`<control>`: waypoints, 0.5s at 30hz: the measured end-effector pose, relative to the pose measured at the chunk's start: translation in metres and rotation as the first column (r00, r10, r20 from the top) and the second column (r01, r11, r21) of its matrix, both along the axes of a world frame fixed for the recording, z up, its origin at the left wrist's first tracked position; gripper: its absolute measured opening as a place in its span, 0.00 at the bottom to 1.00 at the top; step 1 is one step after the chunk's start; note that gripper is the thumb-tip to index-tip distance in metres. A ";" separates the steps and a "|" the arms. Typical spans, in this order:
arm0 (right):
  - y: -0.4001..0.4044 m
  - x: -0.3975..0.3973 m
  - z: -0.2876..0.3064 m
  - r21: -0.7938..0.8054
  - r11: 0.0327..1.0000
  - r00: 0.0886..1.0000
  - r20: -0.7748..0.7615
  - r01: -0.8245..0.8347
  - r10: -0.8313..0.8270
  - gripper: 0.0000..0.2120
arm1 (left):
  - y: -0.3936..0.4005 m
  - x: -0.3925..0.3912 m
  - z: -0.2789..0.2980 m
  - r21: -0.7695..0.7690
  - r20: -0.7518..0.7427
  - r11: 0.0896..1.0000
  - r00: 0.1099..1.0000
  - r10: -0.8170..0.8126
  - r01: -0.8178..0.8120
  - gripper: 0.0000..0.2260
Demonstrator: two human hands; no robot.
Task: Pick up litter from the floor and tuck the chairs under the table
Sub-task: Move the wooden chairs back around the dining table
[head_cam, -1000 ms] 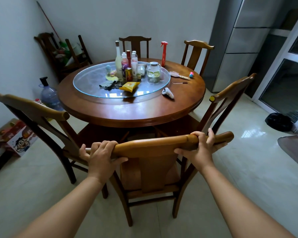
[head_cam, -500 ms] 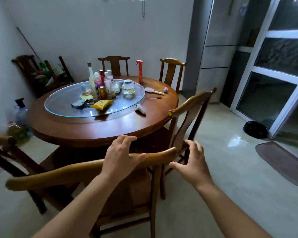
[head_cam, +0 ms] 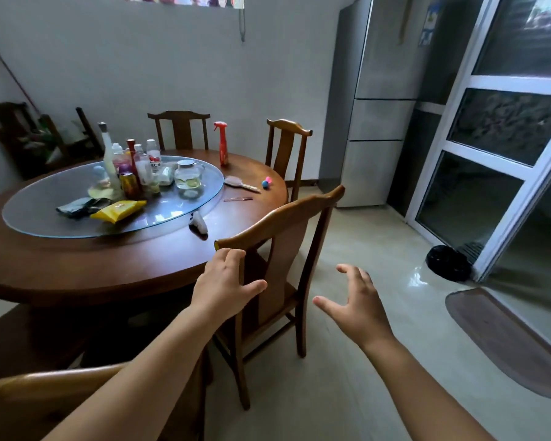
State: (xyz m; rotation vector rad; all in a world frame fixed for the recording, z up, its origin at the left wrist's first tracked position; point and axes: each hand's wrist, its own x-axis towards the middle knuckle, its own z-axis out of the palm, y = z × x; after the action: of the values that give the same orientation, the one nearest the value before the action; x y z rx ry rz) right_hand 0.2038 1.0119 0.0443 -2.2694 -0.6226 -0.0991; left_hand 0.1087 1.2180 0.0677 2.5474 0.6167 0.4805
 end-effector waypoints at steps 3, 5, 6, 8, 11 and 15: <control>0.014 0.059 -0.010 0.018 1.000 1.000 0.006 -0.013 0.013 0.33 | 0.017 0.055 -0.014 -0.008 0.003 0.993 0.993 0.120 -0.120 0.34; 0.029 0.096 -0.015 0.015 0.999 0.999 0.002 -0.032 0.032 0.33 | 0.034 0.085 -0.022 0.052 -0.024 0.975 0.975 0.219 -0.217 0.35; 0.038 0.118 -0.016 0.014 0.999 0.999 -0.004 -0.051 0.051 0.34 | 0.044 0.102 -0.026 0.078 -0.037 0.963 0.965 0.261 -0.257 0.36; 0.055 0.159 -0.018 0.008 0.997 0.996 -0.023 -0.082 0.082 0.35 | 0.061 0.131 -0.033 0.114 -0.069 0.948 0.950 0.305 -0.296 0.37; 0.076 0.214 -0.019 0.025 0.995 0.995 -0.046 -0.092 0.093 0.35 | 0.074 0.169 -0.036 0.117 -0.074 0.960 0.961 0.265 -0.256 0.36; 0.092 0.274 -0.023 0.023 0.996 0.991 -0.097 -0.086 0.088 0.39 | 0.076 0.209 -0.037 0.048 -0.053 0.985 0.984 0.169 -0.167 0.34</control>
State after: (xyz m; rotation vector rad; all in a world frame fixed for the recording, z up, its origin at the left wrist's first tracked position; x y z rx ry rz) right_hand 0.4782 1.1042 0.0214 -2.2109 -0.6648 0.0487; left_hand 0.3180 1.2943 0.0311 2.5697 0.8557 0.4850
